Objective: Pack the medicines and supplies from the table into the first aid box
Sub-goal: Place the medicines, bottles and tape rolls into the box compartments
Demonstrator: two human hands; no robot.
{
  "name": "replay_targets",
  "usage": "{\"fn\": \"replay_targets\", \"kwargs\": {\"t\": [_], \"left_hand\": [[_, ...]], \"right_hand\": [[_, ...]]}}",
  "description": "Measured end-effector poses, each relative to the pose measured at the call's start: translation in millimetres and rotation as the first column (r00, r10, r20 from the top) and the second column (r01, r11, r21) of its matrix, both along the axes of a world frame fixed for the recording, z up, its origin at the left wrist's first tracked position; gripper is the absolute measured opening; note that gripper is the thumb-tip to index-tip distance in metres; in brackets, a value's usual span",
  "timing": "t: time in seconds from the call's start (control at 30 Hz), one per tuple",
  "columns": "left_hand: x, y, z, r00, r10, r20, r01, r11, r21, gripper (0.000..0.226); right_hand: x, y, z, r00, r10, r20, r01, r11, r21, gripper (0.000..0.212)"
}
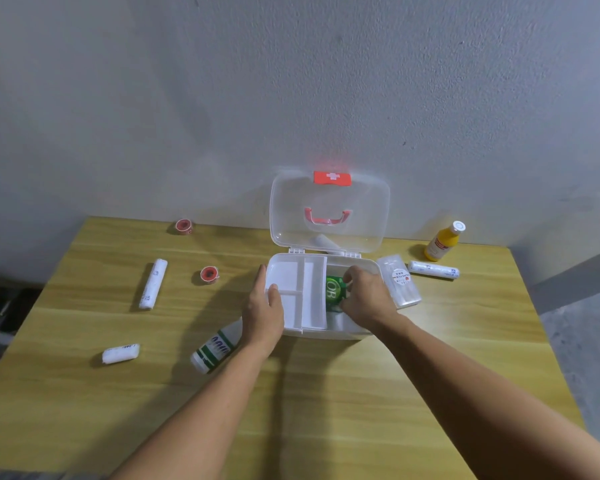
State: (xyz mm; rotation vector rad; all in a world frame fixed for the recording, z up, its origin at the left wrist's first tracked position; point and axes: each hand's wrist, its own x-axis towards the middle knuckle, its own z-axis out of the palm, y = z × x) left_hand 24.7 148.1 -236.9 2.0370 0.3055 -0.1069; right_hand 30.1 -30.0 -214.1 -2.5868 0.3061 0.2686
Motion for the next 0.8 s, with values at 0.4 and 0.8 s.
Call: {"fn": "replay_targets", "kwargs": {"t": [0.4, 0.8], "left_hand": [[0, -3, 1, 1.0, -0.004, -0.002, 0.004, 0.999, 0.046, 0.049], [1, -15, 0, 0.983, -0.102, 0.152, 0.056, 0.958, 0.282, 0.052]], "right_hand": [[-2, -9, -5, 0.995, -0.026, -0.093, 0.051, 0.959, 0.279, 0.048], [-7, -83, 15, 0.89, -0.407, 0.206, 0.387, 0.913, 0.132, 0.018]]}}
